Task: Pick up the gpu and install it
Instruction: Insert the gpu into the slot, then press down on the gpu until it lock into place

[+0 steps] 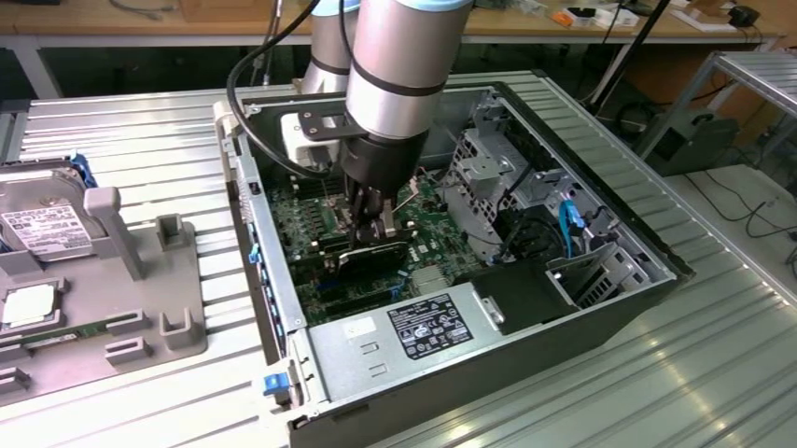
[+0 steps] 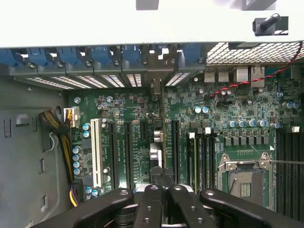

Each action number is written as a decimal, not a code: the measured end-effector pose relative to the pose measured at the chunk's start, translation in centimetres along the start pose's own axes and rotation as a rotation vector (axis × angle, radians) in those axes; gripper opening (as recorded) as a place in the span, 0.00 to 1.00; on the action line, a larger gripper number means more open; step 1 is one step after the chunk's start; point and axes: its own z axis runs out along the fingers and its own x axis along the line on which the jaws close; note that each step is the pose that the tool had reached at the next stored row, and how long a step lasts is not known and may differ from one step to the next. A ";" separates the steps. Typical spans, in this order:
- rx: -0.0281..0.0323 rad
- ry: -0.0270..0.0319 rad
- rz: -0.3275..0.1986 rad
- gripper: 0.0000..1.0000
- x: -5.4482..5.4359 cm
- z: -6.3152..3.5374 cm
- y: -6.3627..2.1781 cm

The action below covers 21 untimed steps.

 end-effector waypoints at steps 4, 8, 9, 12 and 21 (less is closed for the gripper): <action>0.0000 0.0000 0.000 0.11 0.0 -0.06 0.00; 0.0000 0.0000 0.000 0.11 0.0 -0.09 0.00; 0.0000 0.0000 0.000 0.11 0.0 -0.10 0.00; 0.0000 0.0000 0.000 0.11 0.0 -0.10 0.00; -0.0001 0.0001 0.000 0.11 0.0 -0.56 0.87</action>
